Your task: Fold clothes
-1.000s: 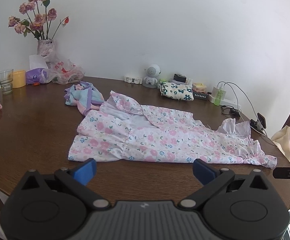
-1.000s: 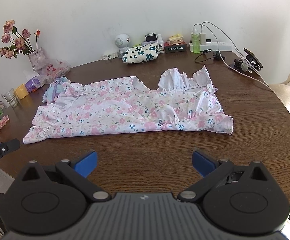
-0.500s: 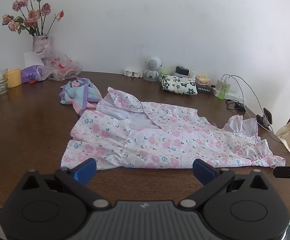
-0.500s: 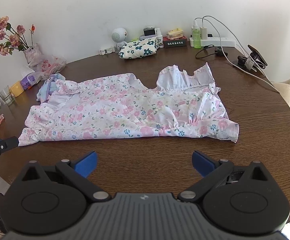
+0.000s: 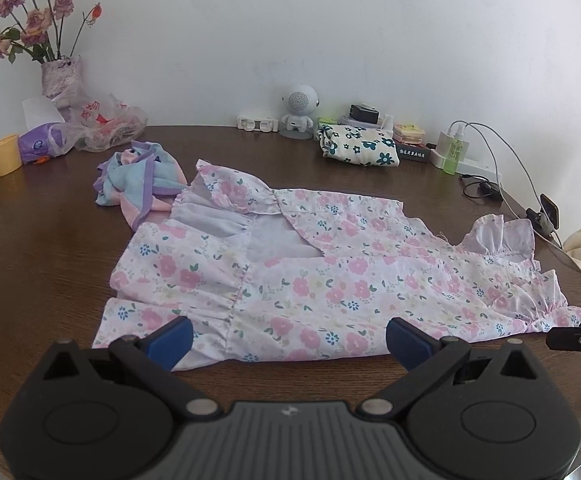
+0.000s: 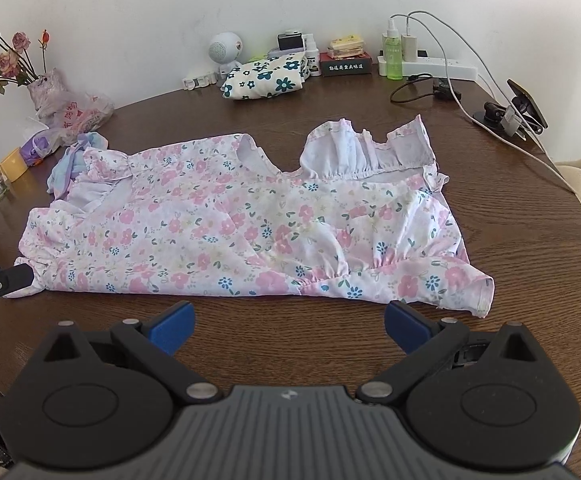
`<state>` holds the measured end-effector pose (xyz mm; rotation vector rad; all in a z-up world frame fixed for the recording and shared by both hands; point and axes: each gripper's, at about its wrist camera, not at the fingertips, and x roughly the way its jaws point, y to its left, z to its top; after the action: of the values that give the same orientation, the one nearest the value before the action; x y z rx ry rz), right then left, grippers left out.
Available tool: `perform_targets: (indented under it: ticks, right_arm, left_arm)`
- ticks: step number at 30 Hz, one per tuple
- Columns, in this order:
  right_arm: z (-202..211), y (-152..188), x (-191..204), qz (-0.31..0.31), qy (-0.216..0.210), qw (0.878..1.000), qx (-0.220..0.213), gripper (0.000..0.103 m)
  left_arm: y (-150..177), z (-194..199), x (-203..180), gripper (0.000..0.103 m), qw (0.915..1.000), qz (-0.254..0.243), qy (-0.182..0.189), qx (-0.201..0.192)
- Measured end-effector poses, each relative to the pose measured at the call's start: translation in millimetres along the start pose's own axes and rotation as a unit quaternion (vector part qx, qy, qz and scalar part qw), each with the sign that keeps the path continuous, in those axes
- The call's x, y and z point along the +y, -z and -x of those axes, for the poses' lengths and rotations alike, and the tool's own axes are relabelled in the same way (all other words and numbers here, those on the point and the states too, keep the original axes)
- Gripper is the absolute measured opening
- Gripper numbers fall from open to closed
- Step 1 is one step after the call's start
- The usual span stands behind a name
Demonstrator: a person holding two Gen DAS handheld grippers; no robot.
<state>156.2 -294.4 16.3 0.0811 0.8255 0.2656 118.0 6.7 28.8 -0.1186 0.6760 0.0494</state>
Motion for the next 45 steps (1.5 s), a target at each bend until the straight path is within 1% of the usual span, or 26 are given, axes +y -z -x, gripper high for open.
perform_targets:
  ticks: [9, 22, 27, 29, 33, 35, 37, 39, 42, 44, 45]
  right_arm:
    - [-17, -14, -2, 0.008, -0.002, 1.0, 0.013, 0.103]
    - [-30, -25, -9, 0.009, -0.004, 1.0, 0.022, 0.103]
    - [-33, -33, -13, 0.009, -0.016, 0.999, 0.028, 0.103]
    - [-33, -43, -9, 0.027, -0.019, 0.999, 0.03, 0.103]
    - [-33, -64, -2, 0.063, -0.026, 0.997, 0.034, 0.103]
    - [-33, -75, 1, 0.081, -0.03, 0.996, 0.036, 0.103]
    - [-33, -85, 5, 0.099, -0.033, 0.994, 0.038, 0.103]
    - [-32, -100, 11, 0.129, -0.033, 0.99, 0.038, 0.103]
    - [-32, -132, 25, 0.197, -0.036, 0.979, 0.037, 0.103]
    - [-37, -153, 35, 0.245, -0.04, 0.968, 0.041, 0.103]
    - [-44, -165, 42, 0.273, -0.039, 0.96, 0.049, 0.103]
  left_arm:
    - [-13, -20, -4, 0.103, 0.9998, -0.004, 0.003, 0.02]
    - [-26, -37, -2, 0.103, 0.9995, 0.005, 0.011, 0.029]
    - [-31, -40, 3, 0.103, 0.9991, 0.014, 0.02, 0.034]
    - [-35, -44, 4, 0.103, 0.9986, 0.008, 0.03, 0.043]
    - [-52, -50, 9, 0.103, 0.9965, -0.028, 0.052, 0.059]
    - [-67, -52, 13, 0.103, 0.9941, -0.051, 0.072, 0.064]
    - [-84, -57, 16, 0.103, 0.9915, -0.071, 0.084, 0.07]
    - [-103, -66, 18, 0.103, 0.9888, -0.092, 0.086, 0.08]
    - [-129, -86, 21, 0.103, 0.9831, -0.131, 0.084, 0.096]
    - [-144, -101, 22, 0.103, 0.9773, -0.166, 0.081, 0.105]
    - [-152, -109, 22, 0.103, 0.9738, -0.183, 0.08, 0.109]
